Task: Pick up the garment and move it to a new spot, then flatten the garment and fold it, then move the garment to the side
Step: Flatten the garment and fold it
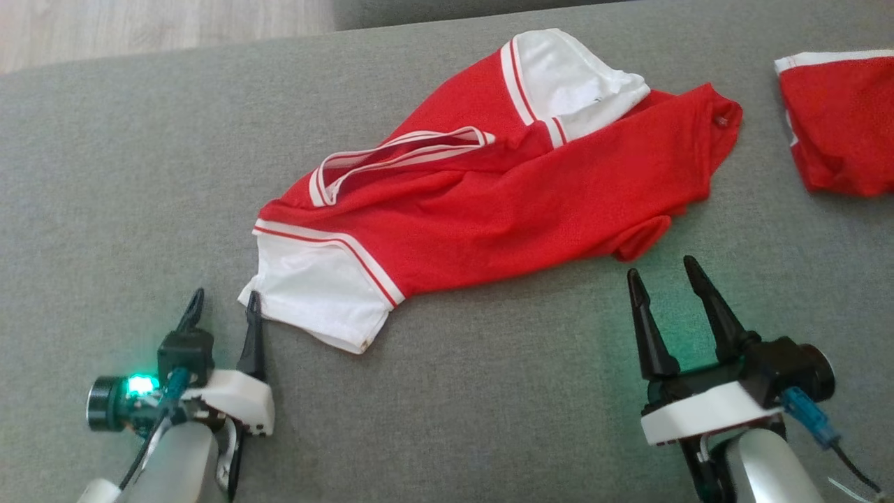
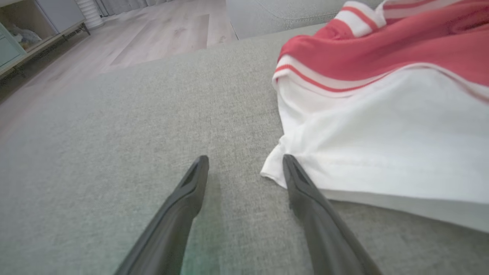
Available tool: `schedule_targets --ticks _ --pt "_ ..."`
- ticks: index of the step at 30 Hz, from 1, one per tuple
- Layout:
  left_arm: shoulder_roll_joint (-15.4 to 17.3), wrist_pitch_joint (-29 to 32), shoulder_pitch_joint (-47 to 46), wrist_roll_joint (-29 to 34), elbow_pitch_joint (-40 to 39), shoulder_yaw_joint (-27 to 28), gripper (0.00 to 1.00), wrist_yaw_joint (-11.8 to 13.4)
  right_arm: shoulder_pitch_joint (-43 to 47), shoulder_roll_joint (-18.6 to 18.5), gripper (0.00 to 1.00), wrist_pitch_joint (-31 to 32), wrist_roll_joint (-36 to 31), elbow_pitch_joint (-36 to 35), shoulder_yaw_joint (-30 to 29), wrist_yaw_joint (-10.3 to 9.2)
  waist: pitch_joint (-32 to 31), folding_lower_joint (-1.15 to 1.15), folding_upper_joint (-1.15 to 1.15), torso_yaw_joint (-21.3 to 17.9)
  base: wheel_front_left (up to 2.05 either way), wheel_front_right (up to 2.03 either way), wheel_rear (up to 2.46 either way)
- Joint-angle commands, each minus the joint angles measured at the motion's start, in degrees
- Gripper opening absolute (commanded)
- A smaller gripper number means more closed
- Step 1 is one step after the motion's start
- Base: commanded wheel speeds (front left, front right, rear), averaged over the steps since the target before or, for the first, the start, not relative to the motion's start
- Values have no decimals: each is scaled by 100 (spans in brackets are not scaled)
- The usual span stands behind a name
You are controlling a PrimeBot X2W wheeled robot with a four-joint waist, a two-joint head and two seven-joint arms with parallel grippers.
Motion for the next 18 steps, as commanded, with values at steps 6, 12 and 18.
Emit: schedule_targets --ticks 6,12,18 --pt "65 -38 -76 -56 163 22 43 -431 -96 -29 100 -22 -55 -170 69 -4 9 0 0 19 0 0 0" --pt "25 -38 -104 -38 241 -145 0 -668 -97 -29 100 -22 -63 -158 92 -4 -55 0 0 140 0 0 0" --pt "31 -38 -57 -72 -307 -80 0 -722 -45 -29 100 -22 -72 -135 69 -4 -163 0 0 228 0 0 0"
